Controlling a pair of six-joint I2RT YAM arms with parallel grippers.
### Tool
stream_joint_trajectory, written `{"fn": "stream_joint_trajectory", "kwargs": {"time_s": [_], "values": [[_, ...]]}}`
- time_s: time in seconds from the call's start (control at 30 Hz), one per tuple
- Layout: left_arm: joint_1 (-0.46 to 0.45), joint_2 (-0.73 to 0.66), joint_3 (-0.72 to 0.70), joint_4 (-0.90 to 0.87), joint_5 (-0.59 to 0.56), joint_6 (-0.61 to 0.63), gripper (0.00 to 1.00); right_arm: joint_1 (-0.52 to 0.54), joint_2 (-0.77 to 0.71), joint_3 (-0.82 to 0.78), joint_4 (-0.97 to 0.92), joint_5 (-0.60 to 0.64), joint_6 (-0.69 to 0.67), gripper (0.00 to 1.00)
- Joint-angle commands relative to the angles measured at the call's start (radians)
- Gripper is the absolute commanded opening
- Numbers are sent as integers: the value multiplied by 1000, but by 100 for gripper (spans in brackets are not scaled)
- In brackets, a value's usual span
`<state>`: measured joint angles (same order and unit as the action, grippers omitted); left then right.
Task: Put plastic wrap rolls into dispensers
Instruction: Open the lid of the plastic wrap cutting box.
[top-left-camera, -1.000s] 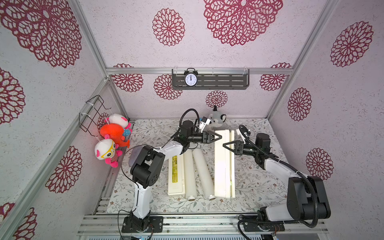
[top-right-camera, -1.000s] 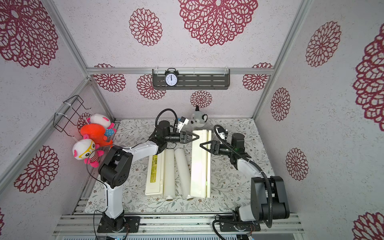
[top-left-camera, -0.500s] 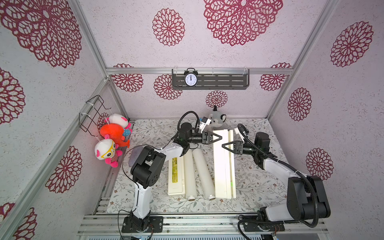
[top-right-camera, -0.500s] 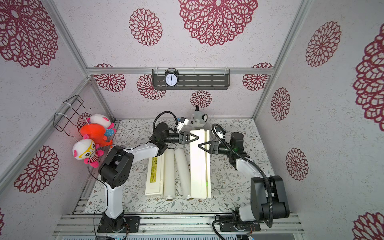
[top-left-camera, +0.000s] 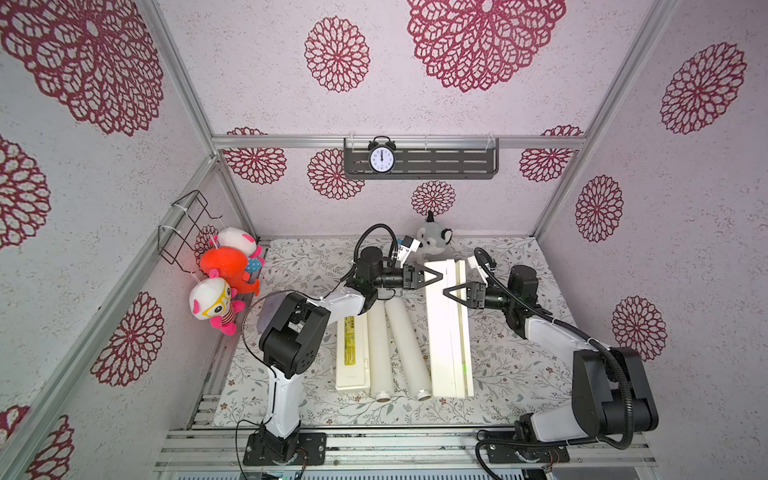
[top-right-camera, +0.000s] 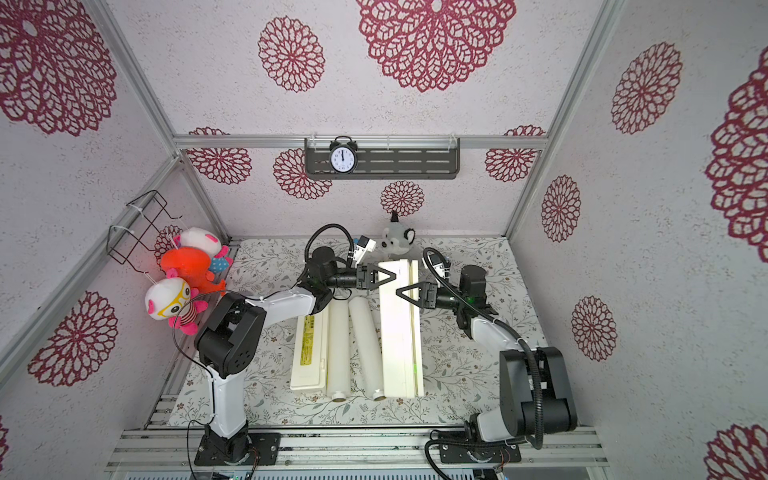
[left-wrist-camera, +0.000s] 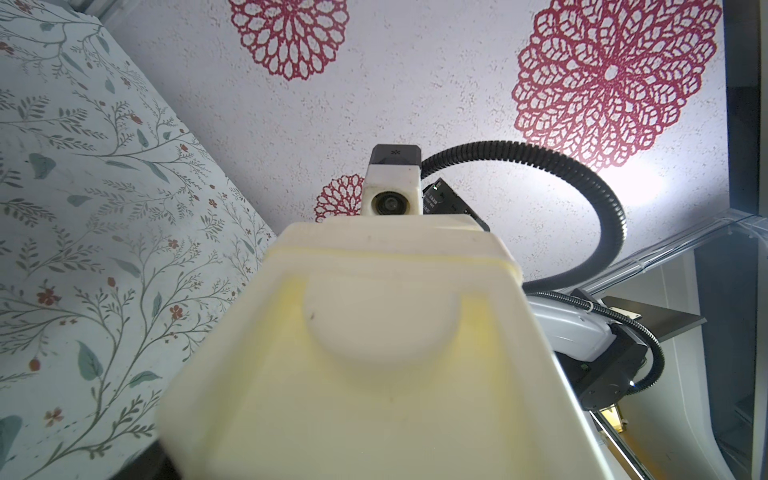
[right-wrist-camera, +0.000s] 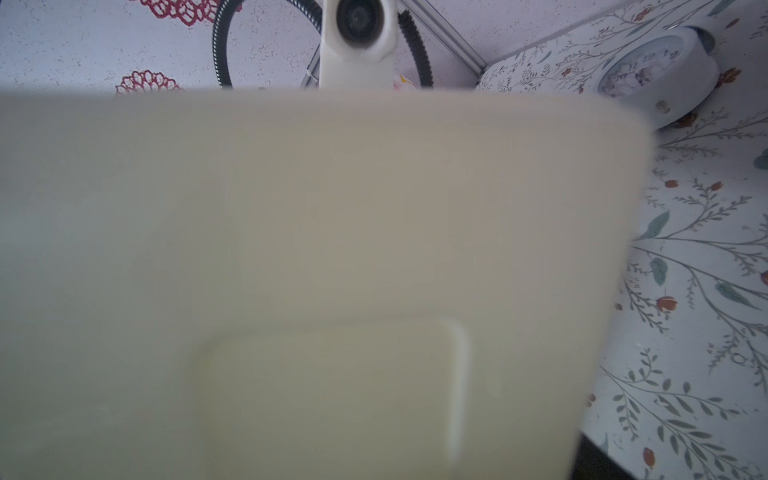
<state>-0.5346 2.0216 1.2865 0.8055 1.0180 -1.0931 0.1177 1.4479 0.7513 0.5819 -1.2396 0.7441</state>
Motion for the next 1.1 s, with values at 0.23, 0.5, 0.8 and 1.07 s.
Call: {"fn": "stream_joint_trajectory", "kwargs": {"time_s": [0.23,0.5,0.8,1.07], "values": [[84,-8,-71,344,-13,-152,72,-117,95,-136,950,48,704,63],[105,-11,-57,237,-19,-119,73,-146,103,-140,640,99,546,57],[114,-47,7,-219,-62,146,75,-167,-43,162,-762,600,-352,59],[113,-42,50,-316,-81,179,76,-158,34,285,-1020,1007,-487,61]]}}
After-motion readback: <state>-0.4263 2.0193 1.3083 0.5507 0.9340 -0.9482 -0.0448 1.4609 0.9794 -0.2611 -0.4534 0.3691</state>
